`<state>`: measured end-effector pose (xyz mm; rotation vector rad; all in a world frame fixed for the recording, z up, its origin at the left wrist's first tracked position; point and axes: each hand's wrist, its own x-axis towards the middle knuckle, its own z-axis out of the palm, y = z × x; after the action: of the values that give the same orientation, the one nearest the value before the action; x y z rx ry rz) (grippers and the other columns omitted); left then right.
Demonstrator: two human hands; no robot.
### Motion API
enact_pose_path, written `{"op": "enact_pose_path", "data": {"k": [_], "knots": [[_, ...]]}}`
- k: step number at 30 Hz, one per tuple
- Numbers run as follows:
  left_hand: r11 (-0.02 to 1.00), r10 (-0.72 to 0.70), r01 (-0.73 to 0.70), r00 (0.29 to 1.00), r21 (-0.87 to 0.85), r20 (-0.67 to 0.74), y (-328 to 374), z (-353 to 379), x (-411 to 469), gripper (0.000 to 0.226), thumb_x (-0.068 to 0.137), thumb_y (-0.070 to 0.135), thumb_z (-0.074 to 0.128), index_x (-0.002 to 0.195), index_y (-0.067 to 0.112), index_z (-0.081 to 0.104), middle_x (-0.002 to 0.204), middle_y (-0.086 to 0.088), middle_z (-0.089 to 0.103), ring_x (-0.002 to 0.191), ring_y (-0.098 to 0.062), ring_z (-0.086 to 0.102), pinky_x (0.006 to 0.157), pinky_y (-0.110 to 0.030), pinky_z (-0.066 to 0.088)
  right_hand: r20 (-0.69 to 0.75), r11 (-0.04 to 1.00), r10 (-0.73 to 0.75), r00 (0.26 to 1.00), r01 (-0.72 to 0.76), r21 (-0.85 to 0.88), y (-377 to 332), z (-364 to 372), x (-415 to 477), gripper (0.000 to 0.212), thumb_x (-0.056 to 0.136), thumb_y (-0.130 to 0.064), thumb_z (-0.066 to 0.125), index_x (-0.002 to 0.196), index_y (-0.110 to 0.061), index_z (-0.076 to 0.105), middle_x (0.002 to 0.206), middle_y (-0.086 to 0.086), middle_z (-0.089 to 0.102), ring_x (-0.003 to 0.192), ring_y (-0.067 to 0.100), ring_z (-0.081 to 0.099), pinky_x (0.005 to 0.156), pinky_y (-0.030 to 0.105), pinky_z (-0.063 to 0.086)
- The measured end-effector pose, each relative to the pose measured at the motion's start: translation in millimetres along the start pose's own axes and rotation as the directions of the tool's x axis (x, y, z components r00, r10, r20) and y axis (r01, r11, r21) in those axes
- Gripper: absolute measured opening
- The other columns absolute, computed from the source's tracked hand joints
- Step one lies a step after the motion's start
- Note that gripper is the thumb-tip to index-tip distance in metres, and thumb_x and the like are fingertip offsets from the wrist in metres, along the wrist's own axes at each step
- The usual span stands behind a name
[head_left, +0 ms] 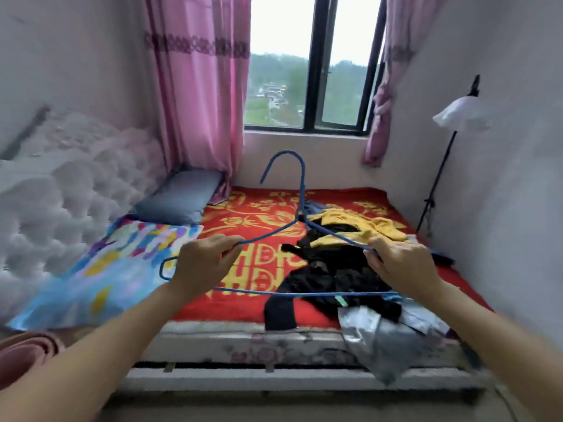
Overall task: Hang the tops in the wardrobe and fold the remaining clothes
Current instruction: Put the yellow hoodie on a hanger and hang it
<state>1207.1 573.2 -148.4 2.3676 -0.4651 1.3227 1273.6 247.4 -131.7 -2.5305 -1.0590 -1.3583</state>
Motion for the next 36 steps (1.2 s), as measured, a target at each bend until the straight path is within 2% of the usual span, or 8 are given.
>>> {"op": "enact_pose_path", "data": {"k": [4,7,9,15,20,27,32,36], "knots": [[0.985,0.026,-0.006,0.993,-0.171,0.111,42.9,111.4,12.3,0.038,0.086,0.034,0.051,0.084,0.005,0.075,0.067,-0.005,0.070,0.052,-0.018,0.064,0.042,-0.027,0.047,0.136,0.981,0.192,0.972,-0.188,-0.041,67.2,-7.6,-65.0,0.055,0.101,-0.024,0.026,0.070,-0.004,0.066,0.039,0.001,0.047,0.028,0.019,0.044,0.032,0.018,0.029],[0.965,0.055,-0.015,0.988,-0.262,0.146,65.6,174.5,20.9,0.040,0.086,0.037,0.050,0.083,0.006,0.075,0.068,-0.001,0.070,0.054,-0.015,0.062,0.043,-0.022,0.043,0.178,0.916,0.399,0.899,-0.398,-0.041,96.1,-11.7,-96.6,0.006,0.083,-0.001,0.061,0.081,-0.001,0.067,0.044,0.005,0.052,0.031,0.021,0.045,0.030,0.025,0.033],[0.948,0.084,-0.021,0.979,-0.319,0.187,79.3,214.6,29.7,0.038,0.085,0.034,0.051,0.084,0.006,0.076,0.071,-0.001,0.071,0.056,-0.015,0.066,0.044,-0.020,0.046,0.243,0.841,0.526,0.815,-0.541,-0.006,112.5,-7.5,-109.2,0.019,0.071,0.006,0.072,0.088,-0.001,0.067,0.045,0.002,0.051,0.033,0.016,0.040,0.033,0.023,0.029],[0.919,0.185,-0.087,0.957,-0.385,0.225,89.8,299.3,33.2,0.061,0.097,0.049,0.032,0.082,0.009,0.076,0.067,0.000,0.070,0.053,-0.014,0.065,0.041,-0.022,0.047,0.460,0.711,0.618,0.638,-0.703,0.020,138.5,34.9,-123.0,0.026,0.090,-0.028,0.060,0.112,-0.015,0.060,0.063,-0.008,0.054,0.060,0.017,0.057,0.055,0.029,0.040],[0.896,0.210,-0.078,0.942,-0.437,0.262,70.9,370.9,45.8,0.063,0.098,0.048,0.030,0.083,0.009,0.076,0.058,0.004,0.062,0.047,-0.014,0.060,0.039,-0.020,0.042,0.630,0.531,0.624,0.463,-0.842,0.093,186.9,89.3,-114.8,0.029,0.091,-0.044,0.052,0.083,-0.017,0.056,0.058,-0.007,0.050,0.052,0.007,0.045,0.057,0.029,0.037],[0.872,0.327,-0.133,0.875,-0.471,0.357,24.2,483.6,97.2,0.066,0.099,0.049,0.024,0.083,0.013,0.076,0.060,0.005,0.063,0.052,-0.015,0.061,0.044,-0.018,0.045,0.768,0.204,0.559,0.313,-0.950,0.238,257.2,179.6,-66.2,0.035,0.095,-0.022,0.053,0.061,-0.018,0.048,0.045,-0.005,0.050,0.034,0.004,0.043,0.043,0.013,0.036],[0.920,0.316,-0.151,0.831,-0.361,0.458,8.9,559.3,126.9,0.042,0.091,0.043,0.046,0.115,0.016,0.067,0.086,0.005,0.067,0.087,-0.019,0.062,0.070,-0.036,0.046,0.739,0.160,0.631,0.236,-0.972,0.174,309.6,222.7,-68.8,0.037,0.095,-0.021,0.052,0.059,-0.018,0.046,0.045,-0.004,0.049,0.036,0.003,0.044,0.049,0.014,0.036],[0.964,0.173,0.041,0.654,-0.263,0.736,12.4,615.3,123.9,0.078,0.085,0.042,0.060,0.149,0.023,0.020,0.137,0.005,0.041,0.132,-0.017,0.031,0.103,-0.032,0.022,0.700,0.047,0.709,0.088,-0.996,0.078,358.3,234.6,-95.4,0.039,0.096,-0.019,0.050,0.058,-0.014,0.048,0.046,0.002,0.051,0.033,0.003,0.042,0.043,0.017,0.037]]}}
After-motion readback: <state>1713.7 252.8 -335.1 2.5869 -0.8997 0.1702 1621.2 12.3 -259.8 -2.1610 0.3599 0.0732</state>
